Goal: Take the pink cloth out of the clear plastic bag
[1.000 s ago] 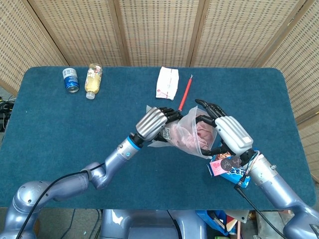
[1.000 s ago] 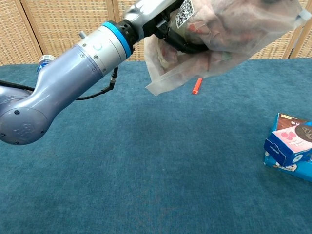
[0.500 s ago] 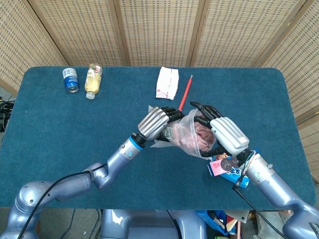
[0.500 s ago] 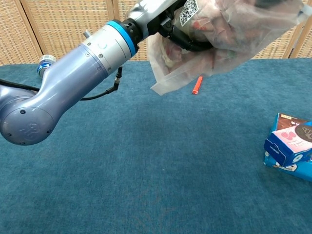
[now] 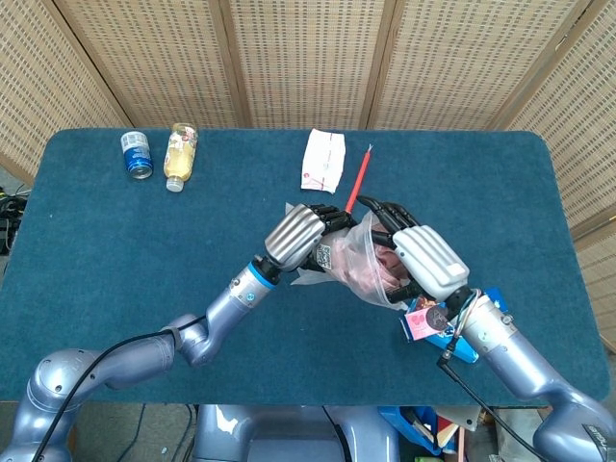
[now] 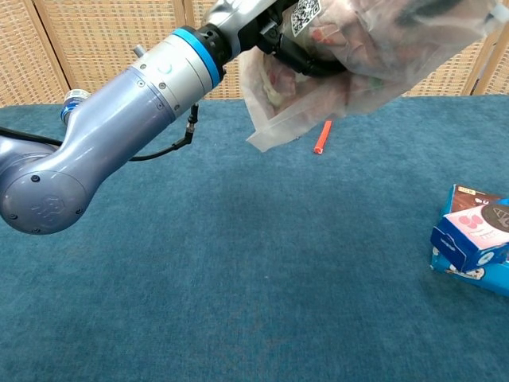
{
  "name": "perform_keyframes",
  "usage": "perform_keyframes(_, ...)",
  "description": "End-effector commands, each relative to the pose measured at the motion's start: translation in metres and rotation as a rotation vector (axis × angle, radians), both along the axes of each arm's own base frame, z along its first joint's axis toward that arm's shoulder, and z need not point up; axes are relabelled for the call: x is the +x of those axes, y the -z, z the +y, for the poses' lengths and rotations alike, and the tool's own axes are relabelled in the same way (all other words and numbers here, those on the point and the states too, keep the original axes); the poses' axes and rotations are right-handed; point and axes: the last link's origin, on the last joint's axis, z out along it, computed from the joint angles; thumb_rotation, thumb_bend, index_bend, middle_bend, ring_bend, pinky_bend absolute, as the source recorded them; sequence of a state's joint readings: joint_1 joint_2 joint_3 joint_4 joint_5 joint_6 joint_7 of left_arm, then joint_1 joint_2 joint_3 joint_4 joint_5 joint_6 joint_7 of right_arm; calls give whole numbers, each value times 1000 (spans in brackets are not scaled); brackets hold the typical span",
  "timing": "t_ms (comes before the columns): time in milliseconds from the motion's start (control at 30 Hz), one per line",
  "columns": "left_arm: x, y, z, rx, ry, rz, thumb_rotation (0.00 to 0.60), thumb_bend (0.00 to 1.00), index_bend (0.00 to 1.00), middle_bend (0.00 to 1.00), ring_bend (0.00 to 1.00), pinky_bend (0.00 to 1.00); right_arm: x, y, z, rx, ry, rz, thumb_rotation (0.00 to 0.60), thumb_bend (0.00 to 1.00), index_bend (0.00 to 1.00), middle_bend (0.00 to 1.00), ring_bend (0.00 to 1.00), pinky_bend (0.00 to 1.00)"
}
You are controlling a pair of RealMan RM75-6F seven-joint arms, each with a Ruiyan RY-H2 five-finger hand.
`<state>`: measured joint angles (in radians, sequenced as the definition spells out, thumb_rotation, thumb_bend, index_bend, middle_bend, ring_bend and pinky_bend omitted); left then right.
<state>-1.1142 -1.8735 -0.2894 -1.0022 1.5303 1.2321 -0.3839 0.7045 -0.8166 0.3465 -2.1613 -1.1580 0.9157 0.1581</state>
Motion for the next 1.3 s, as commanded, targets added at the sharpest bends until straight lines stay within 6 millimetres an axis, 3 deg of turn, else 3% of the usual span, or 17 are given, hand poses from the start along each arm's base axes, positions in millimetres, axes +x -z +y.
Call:
perform_keyframes(33, 0, 0, 0, -1, 0, -2, 600, 485, 470, 510, 474, 561, 1, 1, 0, -6, -2, -1, 600, 232, 531, 0, 0, 0)
perform_keyframes(133, 0, 0, 0, -2, -1, -6, 600, 484, 470, 510, 473, 562, 2, 2, -1, -22, -6, 4, 600, 382, 596, 0, 0, 0)
perform_keyframes(333, 0, 0, 0, -2, -5, -10, 600, 484, 470, 510, 474, 562, 2, 2, 0, -35, -9, 2, 600, 575, 748, 0, 0, 0)
perform_keyframes(567, -2, 0, 0, -2, -13, -4, 600, 484, 470, 501, 471, 561, 0, 2, 0, -36, -5, -6, 600, 604, 761, 0, 0, 0)
perform_keyframes(667, -5, -1, 1, 5, -17, 12, 600, 484, 464, 418, 408, 544, 0, 2, 1, -40, -7, -10, 600, 607, 763, 0, 0, 0)
perform_keyframes(767, -7, -1, 2, 10, -26, 26, 600, 484, 372, 277, 277, 437, 0, 1, 2, -43, -11, -18, 600, 607, 763, 0, 0, 0)
perform_keyframes(833, -9, -1, 2, 12, -33, 36, 600, 484, 292, 186, 178, 298, -1, 1, 2, -46, -15, -20, 600, 607, 763, 0, 0, 0)
perform_keyframes(933, -13, -2, 2, 15, -40, 55, 600, 484, 248, 129, 106, 147, -2, 0, 3, -51, -18, -24, 600, 606, 763, 0, 0, 0)
perform_keyframes(1133, -23, -8, 3, -1, -55, 77, 600, 432, 128, 28, 11, 38, -6, -2, 4, -61, -30, -28, 600, 607, 766, 0, 0, 0)
perform_keyframes(1300, -38, -20, 4, 10, -69, 82, 600, 408, 101, 0, 0, 9, -9, -3, 5, -70, -39, -23, 600, 606, 767, 0, 0, 0)
